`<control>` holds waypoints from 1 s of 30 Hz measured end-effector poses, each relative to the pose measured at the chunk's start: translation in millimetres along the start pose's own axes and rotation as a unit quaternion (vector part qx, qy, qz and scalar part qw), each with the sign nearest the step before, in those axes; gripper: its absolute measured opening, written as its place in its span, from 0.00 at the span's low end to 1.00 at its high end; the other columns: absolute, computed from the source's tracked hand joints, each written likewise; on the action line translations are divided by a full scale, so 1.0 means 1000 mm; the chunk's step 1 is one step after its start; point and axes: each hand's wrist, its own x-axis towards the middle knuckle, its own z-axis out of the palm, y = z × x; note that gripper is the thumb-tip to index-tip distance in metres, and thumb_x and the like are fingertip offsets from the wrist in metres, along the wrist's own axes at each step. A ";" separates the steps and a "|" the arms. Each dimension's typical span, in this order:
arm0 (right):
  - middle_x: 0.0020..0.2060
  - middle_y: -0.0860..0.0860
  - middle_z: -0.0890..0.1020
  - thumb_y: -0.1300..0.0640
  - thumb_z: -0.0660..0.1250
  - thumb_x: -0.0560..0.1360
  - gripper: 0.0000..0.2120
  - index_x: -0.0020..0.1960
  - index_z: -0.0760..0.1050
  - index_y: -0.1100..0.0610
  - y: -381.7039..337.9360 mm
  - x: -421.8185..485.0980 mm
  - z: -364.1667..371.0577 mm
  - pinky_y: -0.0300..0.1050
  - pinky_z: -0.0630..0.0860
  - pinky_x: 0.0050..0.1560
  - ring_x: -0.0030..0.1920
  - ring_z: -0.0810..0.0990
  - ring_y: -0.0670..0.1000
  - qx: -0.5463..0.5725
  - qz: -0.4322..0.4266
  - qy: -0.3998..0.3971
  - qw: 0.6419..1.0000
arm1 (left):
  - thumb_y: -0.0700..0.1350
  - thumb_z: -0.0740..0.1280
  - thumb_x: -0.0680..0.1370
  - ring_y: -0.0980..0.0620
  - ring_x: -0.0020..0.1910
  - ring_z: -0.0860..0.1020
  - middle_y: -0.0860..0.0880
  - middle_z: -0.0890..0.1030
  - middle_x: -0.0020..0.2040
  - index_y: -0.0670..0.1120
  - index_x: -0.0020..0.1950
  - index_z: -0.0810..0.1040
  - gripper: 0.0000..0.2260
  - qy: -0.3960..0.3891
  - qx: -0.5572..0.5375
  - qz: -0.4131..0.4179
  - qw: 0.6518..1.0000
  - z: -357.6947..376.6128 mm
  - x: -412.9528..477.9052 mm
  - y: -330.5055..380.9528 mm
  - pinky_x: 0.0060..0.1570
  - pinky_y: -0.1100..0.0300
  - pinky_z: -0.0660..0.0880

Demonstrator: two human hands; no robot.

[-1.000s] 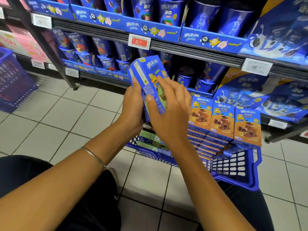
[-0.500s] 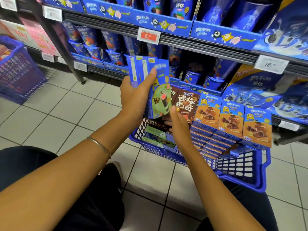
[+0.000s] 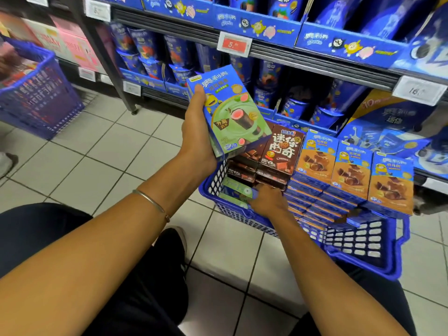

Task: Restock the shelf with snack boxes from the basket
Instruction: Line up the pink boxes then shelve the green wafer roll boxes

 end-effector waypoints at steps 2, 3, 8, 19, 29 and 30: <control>0.64 0.56 0.80 0.40 0.70 0.76 0.25 0.67 0.75 0.53 0.005 0.006 0.004 0.54 0.74 0.61 0.65 0.77 0.61 -0.023 0.017 -0.010 1.000 | 0.64 0.57 0.87 0.36 0.63 0.84 0.41 0.86 0.63 0.44 0.73 0.81 0.28 -0.018 -0.004 -0.007 1.000 0.000 -0.001 0.000 0.66 0.32 0.78; 0.63 0.56 0.80 0.39 0.70 0.76 0.25 0.67 0.74 0.52 0.008 0.009 0.006 0.53 0.74 0.60 0.64 0.78 0.61 -0.032 0.018 -0.017 0.999 | 0.64 0.57 0.86 0.36 0.63 0.85 0.41 0.87 0.63 0.44 0.72 0.81 0.28 -0.025 -0.006 -0.009 1.000 0.000 -0.001 0.000 0.65 0.32 0.79; 0.53 0.57 0.81 0.47 0.72 0.77 0.19 0.62 0.76 0.56 0.021 0.011 0.000 0.50 0.74 0.47 0.52 0.80 0.60 0.147 -0.024 -0.026 0.988 | 0.64 0.57 0.86 0.37 0.61 0.86 0.42 0.87 0.61 0.45 0.70 0.82 0.28 -0.027 -0.006 -0.006 1.000 0.001 0.002 0.003 0.63 0.34 0.80; 0.56 0.58 0.84 0.46 0.68 0.80 0.13 0.57 0.79 0.55 0.012 -0.051 -0.086 0.61 0.84 0.52 0.54 0.85 0.59 0.649 -0.042 0.150 0.745 | 0.64 0.57 0.87 0.38 0.59 0.86 0.42 0.87 0.61 0.45 0.72 0.81 0.28 -0.047 -0.009 0.010 0.999 0.004 0.002 0.003 0.55 0.36 0.84; 0.50 0.48 0.85 0.46 0.65 0.80 0.17 0.63 0.78 0.55 -0.009 -0.094 -0.170 0.41 0.74 0.37 0.43 0.82 0.46 0.727 -0.133 0.158 0.655 | 0.65 0.60 0.85 0.34 0.65 0.83 0.40 0.85 0.66 0.43 0.74 0.80 0.30 -0.020 0.006 0.005 1.000 0.005 0.001 -0.005 0.68 0.29 0.76; 0.49 0.47 0.85 0.45 0.66 0.78 0.15 0.60 0.79 0.53 -0.016 -0.097 -0.170 0.41 0.74 0.37 0.42 0.82 0.45 0.711 -0.146 0.149 0.672 | 0.66 0.60 0.84 0.34 0.66 0.83 0.40 0.84 0.66 0.44 0.73 0.80 0.30 -0.021 0.010 0.000 1.000 0.006 0.001 -0.006 0.68 0.29 0.75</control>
